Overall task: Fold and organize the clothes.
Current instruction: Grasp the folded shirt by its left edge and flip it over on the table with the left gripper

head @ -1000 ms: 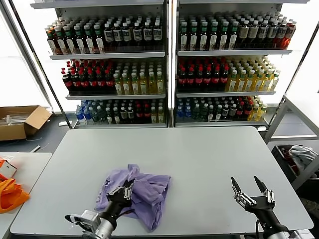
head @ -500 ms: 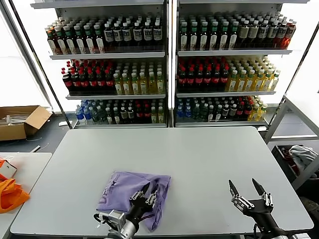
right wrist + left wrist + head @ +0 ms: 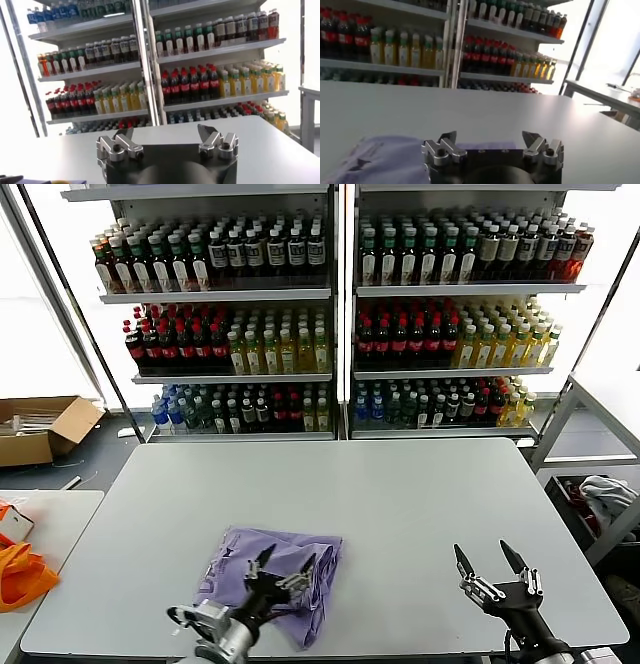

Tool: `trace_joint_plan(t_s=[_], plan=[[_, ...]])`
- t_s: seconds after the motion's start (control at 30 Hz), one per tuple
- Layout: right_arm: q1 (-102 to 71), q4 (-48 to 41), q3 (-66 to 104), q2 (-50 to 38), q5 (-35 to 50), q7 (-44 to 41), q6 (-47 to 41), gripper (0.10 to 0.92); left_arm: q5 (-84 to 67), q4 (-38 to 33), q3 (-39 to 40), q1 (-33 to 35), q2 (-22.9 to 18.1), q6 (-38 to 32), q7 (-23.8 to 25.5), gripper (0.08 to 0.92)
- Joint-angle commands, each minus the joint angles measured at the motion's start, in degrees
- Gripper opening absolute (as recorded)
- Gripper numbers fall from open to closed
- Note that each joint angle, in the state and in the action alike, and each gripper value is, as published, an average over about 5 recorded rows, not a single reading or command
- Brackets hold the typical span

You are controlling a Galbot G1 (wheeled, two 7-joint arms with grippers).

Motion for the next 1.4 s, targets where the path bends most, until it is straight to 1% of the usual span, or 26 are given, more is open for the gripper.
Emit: trace_joint_plan(t_s=[0.03, 0.17, 0.3, 0.5, 0.7, 0.77, 0.9, 1.17, 1.3, 1.4], plan=[[1.6, -0.9, -1.2, -0.7, 0.0, -0.1, 0.1, 0.823, -5.9, 3.1, -23.5, 2.6, 11.6, 6.4, 6.5, 0.821], [2.0, -1.2, -1.3, -0.9, 0.1, -0.1, 0.1, 0.823, -7.9, 6.8, -22.3, 2.4, 11.1, 8.5, 6.2, 0.822], [1.8, -1.4, -1.1, -1.1, 0.2, -0.1, 0.2, 0.823, -8.4, 8.4, -19.2, 0.9, 8.8, 9.5, 5.8, 0.823], [1.3, -1.7, -0.5, -1.4, 0.3, -0.2, 0.3, 0.823, -8.1, 10.0, -15.1, -1.4, 5.4, 10.1, 5.1, 0.823], [1.3, -1.6, -0.5, -1.5, 0.3, -0.2, 0.2, 0.823, -7.8, 11.1, -11.5, -2.7, 3.1, 10.4, 4.9, 0.822], [1.6, -1.6, -0.7, -1.5, 0.3, -0.1, 0.1, 0.823, -7.9, 11.4, -10.8, -2.9, 2.5, 10.3, 5.0, 0.808], [2.1, -1.6, -1.0, -1.7, 0.3, -0.1, -0.1, 0.823, -8.0, 11.2, -9.6, -2.7, 1.6, 9.7, 5.1, 0.719], [2.6, -1.6, -1.7, -1.7, 0.2, -0.1, -0.3, 0.823, -8.7, 11.9, -9.7, -2.5, 0.5, 7.9, 5.7, 0.485], [2.5, -1.7, -1.6, -1.7, 0.3, -0.2, -0.2, 0.823, -10.6, 11.8, -13.0, -2.9, -1.1, 7.4, 5.6, 0.372], [2.4, -1.8, -1.4, -1.7, 0.4, -0.2, -0.1, 0.823, -12.5, 11.9, -17.1, -3.2, -2.5, 6.8, 5.0, 0.285]])
